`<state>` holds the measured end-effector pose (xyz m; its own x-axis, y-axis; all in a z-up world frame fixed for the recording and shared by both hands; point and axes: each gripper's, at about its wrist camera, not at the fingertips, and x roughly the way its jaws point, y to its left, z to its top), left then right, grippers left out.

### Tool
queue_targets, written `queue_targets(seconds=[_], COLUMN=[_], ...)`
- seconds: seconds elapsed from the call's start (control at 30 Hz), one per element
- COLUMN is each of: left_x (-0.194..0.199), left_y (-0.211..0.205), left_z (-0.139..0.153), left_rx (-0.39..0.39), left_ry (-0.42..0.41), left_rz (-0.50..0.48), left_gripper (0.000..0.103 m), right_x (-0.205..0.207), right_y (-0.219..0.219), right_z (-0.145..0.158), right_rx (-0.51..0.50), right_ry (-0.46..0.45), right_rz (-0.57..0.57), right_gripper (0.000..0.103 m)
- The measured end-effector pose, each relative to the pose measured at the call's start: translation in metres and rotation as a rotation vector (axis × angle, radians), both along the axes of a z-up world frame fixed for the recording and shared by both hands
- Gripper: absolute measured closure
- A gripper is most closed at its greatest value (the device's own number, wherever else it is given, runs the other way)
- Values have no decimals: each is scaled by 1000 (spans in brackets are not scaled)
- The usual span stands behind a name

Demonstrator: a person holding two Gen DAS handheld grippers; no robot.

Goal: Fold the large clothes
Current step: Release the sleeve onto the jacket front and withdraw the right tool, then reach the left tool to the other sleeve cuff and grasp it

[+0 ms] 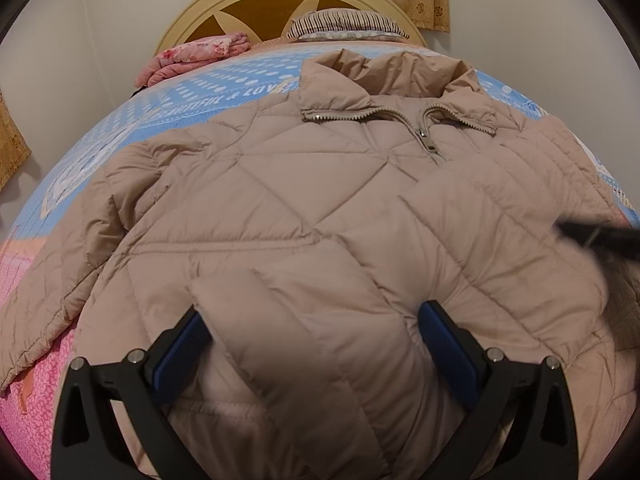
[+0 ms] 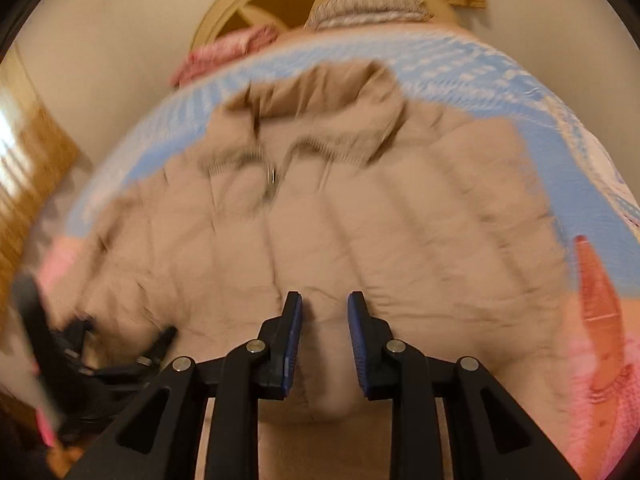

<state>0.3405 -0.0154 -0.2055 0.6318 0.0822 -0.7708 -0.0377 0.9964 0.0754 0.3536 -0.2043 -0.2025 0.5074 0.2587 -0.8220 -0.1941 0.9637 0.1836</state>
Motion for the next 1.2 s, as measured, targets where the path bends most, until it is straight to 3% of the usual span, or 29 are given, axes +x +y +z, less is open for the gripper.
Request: queue_targets(seconds=[0.03, 0.1, 0.2, 0.37, 0.57, 0.73, 0.83, 1.03, 1.2], left_x=[0, 0, 0, -1, -8, -20, -40, -108, -151], left_y=[0, 0, 1, 5, 15, 24, 41, 141, 268], left_z=[0, 0, 0, 2, 8, 21, 41, 71, 58], left_rx=[-3, -6, -10, -38, -72, -74, -77, 13, 97], left_ry=[-1, 1, 1, 1, 14, 1, -54, -155, -124], left_rz=[0, -1, -1, 0, -2, 5, 8, 135, 397], left_gripper=[0, 0, 0, 0, 0, 0, 0, 0, 0], right_x=[1, -2, -9, -37, -38, -45, -45, -46, -49], right_y=[4, 3, 10, 33, 54, 57, 54, 50, 48], right_z=[-15, -15, -3, 19, -17, -22, -22, -21, -20], right_rx=[-17, -13, -58, -11, -54, -81, -67, -35, -18], right_ry=[1, -15, -18, -84, -66, -113, -123, -131, -139], right_rz=[8, -1, -20, 22, 51, 58, 56, 52, 50], right_gripper=[78, 78, 78, 75, 69, 69, 69, 68, 68])
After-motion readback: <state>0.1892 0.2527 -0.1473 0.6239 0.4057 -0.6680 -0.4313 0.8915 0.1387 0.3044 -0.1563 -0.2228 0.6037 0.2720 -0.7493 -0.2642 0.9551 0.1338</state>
